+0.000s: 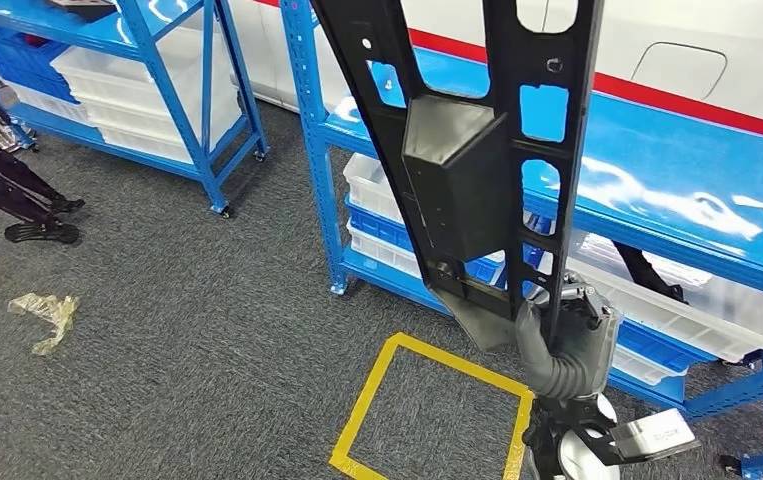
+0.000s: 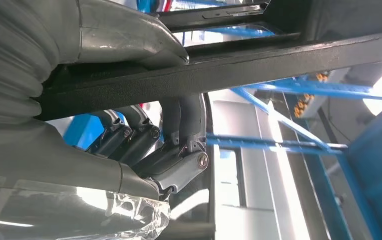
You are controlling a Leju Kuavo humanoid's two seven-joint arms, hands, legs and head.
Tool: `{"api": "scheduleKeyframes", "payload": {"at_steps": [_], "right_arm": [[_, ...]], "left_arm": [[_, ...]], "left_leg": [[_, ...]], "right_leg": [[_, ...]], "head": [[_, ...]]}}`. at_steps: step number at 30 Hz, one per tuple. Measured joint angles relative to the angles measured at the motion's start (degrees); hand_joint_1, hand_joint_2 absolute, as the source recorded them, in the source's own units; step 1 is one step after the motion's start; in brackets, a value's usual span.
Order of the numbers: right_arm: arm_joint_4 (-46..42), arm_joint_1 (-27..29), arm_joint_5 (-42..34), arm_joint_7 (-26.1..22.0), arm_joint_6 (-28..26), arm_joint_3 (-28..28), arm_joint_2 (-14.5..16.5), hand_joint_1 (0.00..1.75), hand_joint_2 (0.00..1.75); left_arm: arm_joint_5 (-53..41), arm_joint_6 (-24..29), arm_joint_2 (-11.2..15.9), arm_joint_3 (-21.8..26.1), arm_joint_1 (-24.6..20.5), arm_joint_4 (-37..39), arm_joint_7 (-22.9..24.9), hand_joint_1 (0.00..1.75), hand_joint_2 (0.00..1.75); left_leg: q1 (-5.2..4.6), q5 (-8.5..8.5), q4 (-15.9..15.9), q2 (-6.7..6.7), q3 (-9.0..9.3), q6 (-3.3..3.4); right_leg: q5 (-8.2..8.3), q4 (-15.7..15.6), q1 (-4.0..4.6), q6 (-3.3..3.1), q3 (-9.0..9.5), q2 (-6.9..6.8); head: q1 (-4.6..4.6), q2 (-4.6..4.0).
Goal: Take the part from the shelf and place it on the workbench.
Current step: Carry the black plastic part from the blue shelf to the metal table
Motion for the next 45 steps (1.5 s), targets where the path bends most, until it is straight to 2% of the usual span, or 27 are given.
{"api": "scheduleKeyframes", "payload": {"at_steps": [2, 4, 6, 7, 8, 10, 12, 13, 15, 17, 19, 21, 22, 23, 24, 26, 28, 30, 32, 33, 35, 37, 38, 39, 41, 43, 45], "right_arm": [[1.1, -0.8, -0.4, -0.1, 0.1, 0.5, -0.4, 1.75, 1.75], [2.2, -1.2, -0.9, -0.1, 0.2, 0.6, -1.0, 1.75, 1.75], [3.4, -1.3, -1.2, -0.2, 0.2, 0.7, -1.7, 1.75, 1.75], [3.9, -1.3, -1.4, -0.2, 0.2, 0.8, -2.0, 1.75, 1.75], [4.4, -1.4, -1.6, -0.2, 0.2, 0.9, -2.2, 1.75, 1.75], [5.0, -1.7, -2.2, -0.3, 0.1, 1.2, -2.6, 1.75, 1.75], [5.5, -2.1, -2.7, -0.3, 0.0, 1.5, -3.0, 1.75, 1.75], [5.7, -2.3, -2.8, -0.3, -0.1, 1.7, -3.2, 1.75, 1.75], [6.1, -2.5, -3.2, -0.3, -0.3, 1.9, -3.6, 1.75, 1.75], [6.4, -2.9, -4.0, -0.3, -0.5, 2.1, -3.8, 1.75, 1.75], [6.6, -3.2, -5.1, -0.3, -0.6, 2.1, -4.4, 1.75, 1.75], [6.8, -3.3, -5.9, -0.3, -0.8, 2.0, -5.2, 1.75, 1.75], [6.9, -3.4, -6.1, -0.3, -0.9, 2.0, -5.5, 1.75, 1.75], [7.0, -3.4, -6.2, -0.3, -1.0, 2.0, -5.7, 1.75, 1.75], [7.0, -3.5, -6.2, -0.3, -1.0, 2.0, -5.8, 1.75, 1.75], [7.0, -3.6, -6.2, -0.3, -1.1, 2.0, -6.1, 1.75, 1.75], [7.0, -3.8, -6.2, -0.3, -1.2, 2.0, -6.3, 1.75, 1.75], [7.0, -3.9, -6.1, -0.3, -1.3, 2.1, -6.5, 1.75, 1.75], [7.1, -4.1, -6.2, -0.3, -1.2, 2.2, -6.6, 1.75, 1.75], [7.2, -4.2, -6.3, -0.3, -1.2, 2.2, -6.8, 1.75, 1.75], [7.4, -4.3, -6.6, -0.3, -0.9, 2.3, -7.1, 1.75, 1.75], [7.8, -4.3, -6.7, -0.3, -0.7, 2.3, -7.5, 1.75, 1.75], [8.0, -4.3, -6.7, -0.3, -0.6, 2.3, -7.6, 1.75, 1.75], [8.2, -4.4, -6.8, -0.3, -0.6, 2.3, -7.7, 1.75, 1.75], [8.4, -4.6, -6.9, -0.3, -0.5, 2.3, -7.9, 1.75, 1.75], [8.5, -4.7, -7.1, -0.3, -0.4, 2.3, -8.0, 1.75, 1.75], [8.6, -4.7, -7.2, -0.3, -0.3, 2.4, -8.1, 1.75, 1.75]], "left_arm": [[-0.2, 0.0, -0.1, 0.0, 0.0, 0.1, 0.3, 0.0, 1.75], [-0.5, 0.1, -0.1, 0.0, -0.1, 0.1, 0.5, 0.0, 1.75], [-0.5, 0.2, -0.1, 0.0, -0.1, 0.1, 0.5, 0.0, 1.75], [-0.6, 0.3, -0.1, 0.0, -0.1, 0.1, 0.5, 0.0, 1.75], [-0.6, 0.5, -0.1, 0.0, -0.1, 0.1, 0.5, 0.0, 1.75], [-0.7, 0.8, -0.1, 0.0, -0.1, 0.2, 0.3, 0.0, 1.75], [-0.9, 1.0, -0.1, 0.0, -0.1, 0.2, 0.0, 0.0, 1.75], [-1.0, 1.0, -0.1, 0.0, -0.1, 0.2, -0.2, 0.0, 1.75], [-1.0, 1.0, -0.1, 0.0, -0.1, 0.2, -0.4, 0.0, 1.75], [-1.2, 0.8, -0.1, 0.0, -0.1, 0.2, -0.4, 0.0, 1.75], [-1.5, 0.6, -0.1, -0.1, -0.2, 0.2, -0.2, 0.0, 1.75], [-1.8, 0.5, -0.1, -0.3, -0.2, 0.2, 0.2, 0.0, 1.75], [-1.9, 0.5, -0.1, -0.3, -0.2, 0.2, 0.4, 0.0, 1.75], [-2.0, 0.5, -0.1, -0.4, -0.2, 0.2, 0.6, 0.0, 1.75], [-2.1, 0.6, -0.1, -0.4, -0.2, 0.2, 0.8, 0.0, 1.75], [-2.3, 0.6, -0.1, -0.5, -0.3, 0.2, 1.0, 0.0, 1.75], [-2.4, 0.7, -0.1, -0.5, -0.3, 0.3, 1.3, 0.0, 1.75], [-2.4, 0.8, -0.1, -0.5, -0.3, 0.3, 1.5, 0.0, 1.75], [-2.6, 1.0, -0.1, -0.6, -0.3, 0.4, 1.9, 0.0, 1.75], [-2.7, 1.0, -0.1, -0.6, -0.4, 0.4, 2.1, 0.0, 1.75], [-3.0, 1.1, -0.1, -0.7, -0.4, 0.5, 2.5, 0.0, 1.75], [-3.1, 1.1, -0.1, -0.9, -0.4, 0.5, 2.7, 0.0, 1.75], [-3.1, 1.1, -0.1, -0.9, -0.4, 0.5, 2.7, 0.0, 1.75], [-3.1, 1.1, -0.1, -1.0, -0.4, 0.5, 2.8, 0.0, 1.75], [-3.2, 1.1, -0.1, -1.1, -0.4, 0.5, 2.8, 0.0, 1.75], [-3.4, 1.2, -0.1, -1.1, -0.4, 0.6, 2.8, 0.0, 1.75], [-3.5, 1.2, -0.1, -1.1, -0.4, 0.6, 2.8, 0.0, 1.75]], "left_leg": [[0.17, 0.64, -0.5, -1.21, -0.16, 1.02], [0.28, 1.15, -0.7, -2.52, -0.5, 1.75], [0.25, 1.49, -0.7, -4.11, -0.95, 2.0], [0.23, 1.65, -0.7, -4.94, -1.1, 2.0], [0.24, 1.8, -0.7, -5.79, -1.17, 1.9], [0.25, 2.02, -0.5, -7.37, -1.28, 1.59], [0.08, 2.15, 0.0, -8.65, -1.75, 1.11], [0.02, 2.27, 0.2, -9.16, -2.04, 0.79], [0.06, 2.71, 0.1, -10.13, -2.54, 0.06], [0.01, 1.66, 1.5, -8.43, -3.45, -0.55], [0.07, -1.97, 7.4, -5.1, -6.04, -1.04], [0.46, -5.34, 15.0, -3.79, -9.38, -1.55], [0.67, -5.76, 16.9, -3.59, -10.14, -1.75], [0.89, -5.13, 16.5, -3.37, -9.77, -1.93], [1.12, -3.63, 13.8, -2.94, -8.2, -2.04], [1.25, -0.54, 5.8, -0.72, -3.66, -2.11], [0.87, 0.47, 1.3, 0.71, -1.36, -1.64], [0.36, 0.48, 0.7, -0.2, -1.53, -0.72], [0.28, 0.9, 0.3, -1.38, -1.55, 0.3], [0.38, 1.14, 0.1, -1.96, -1.51, 0.77], [0.43, 1.4, 0.0, -3.26, -1.63, 1.36], [0.31, 1.53, 0.0, -4.91, -1.78, 1.56], [0.28, 1.58, 0.1, -5.77, -1.8, 1.59], [0.27, 1.63, 0.1, -6.64, -1.77, 1.56], [0.21, 1.72, 0.3, -8.18, -1.78, 1.33], [0.02, 1.86, 0.6, -9.4, -2.12, 0.89], [-0.01, 2.15, 0.6, -10.37, -2.6, 0.3]], "right_leg": [[-1.39, 2.0, -0.2, 0.28, -1.01, 2.05], [-4.62, 8.7, -0.44, -0.06, -4.01, 5.45], [-7.21, 16.1, -0.53, -0.1, -7.46, 6.66], [-7.31, 17.4, -0.54, 0.22, -8.09, 6.82], [-6.45, 16.2, -0.6, 0.72, -7.54, 6.96], [-3.08, 8.4, -0.91, 1.77, -3.78, 8.32], [-0.87, 1.8, -1.15, 1.89, -0.88, 10.27], [-0.6, 0.7, -1.11, 1.58, -0.48, 10.75], [-0.28, 0.5, -1.09, 0.68, -0.41, 9.86], [0.2, 0.4, -1.42, -0.24, -0.32, 8.6], [0.41, 0.3, -1.49, -0.83, -0.43, 7.19], [0.42, 0.3, -1.31, -1.0, -0.54, 5.58], [0.41, 0.3, -1.27, -0.99, -0.58, 4.79], [0.39, 0.3, -1.27, -0.98, -0.58, 4.05], [0.36, 0.3, -1.3, -0.94, -0.54, 3.41], [0.12, 0.4, -1.09, -0.58, -0.42, 2.4], [-0.1, 0.5, -0.68, 0.01, -0.35, 1.55], [-0.16, 0.3, -0.58, 0.63, -0.26, 0.54], [-1.03, 1.4, -0.86, 1.02, -0.77, 1.83], [-2.2, 3.5, -0.92, 0.92, -1.73, 3.32], [-5.52, 11.2, -0.97, 0.24, -5.42, 6.14], [-7.31, 17.6, -0.88, 0.18, -8.73, 6.84], [-6.82, 17.7, -0.87, 0.49, -8.96, 6.94], [-5.48, 15.4, -0.9, 0.92, -8.05, 7.11], [-2.05, 7.2, -1.07, 1.66, -4.49, 8.78], [-0.09, 2.1, -1.2, 1.43, -2.28, 10.26], [0.39, 1.5, -1.02, 0.68, -2.03, 9.81]], "head": [[0.1, 0.0], [0.32, 0.0], [0.45, 0.0], [0.46, 0.0], [0.48, 0.0], [0.52, 0.0], [0.47, 0.0], [0.45, 0.0], [0.39, 0.0], [0.19, 0.0], [-0.15, 0.0], [-0.32, 0.0], [-0.33, 0.0], [-0.35, 0.0], [-0.34, 0.0], [-0.37, 0.0], [-0.13, 0.0], [0.13, 0.0], [0.16, 0.0], [0.24, 0.0], [0.36, 0.0], [0.42, 0.0], [0.43, 0.0], [0.46, 0.0], [0.55, 0.0], [0.49, 0.0], [0.39, 0.0]]}}
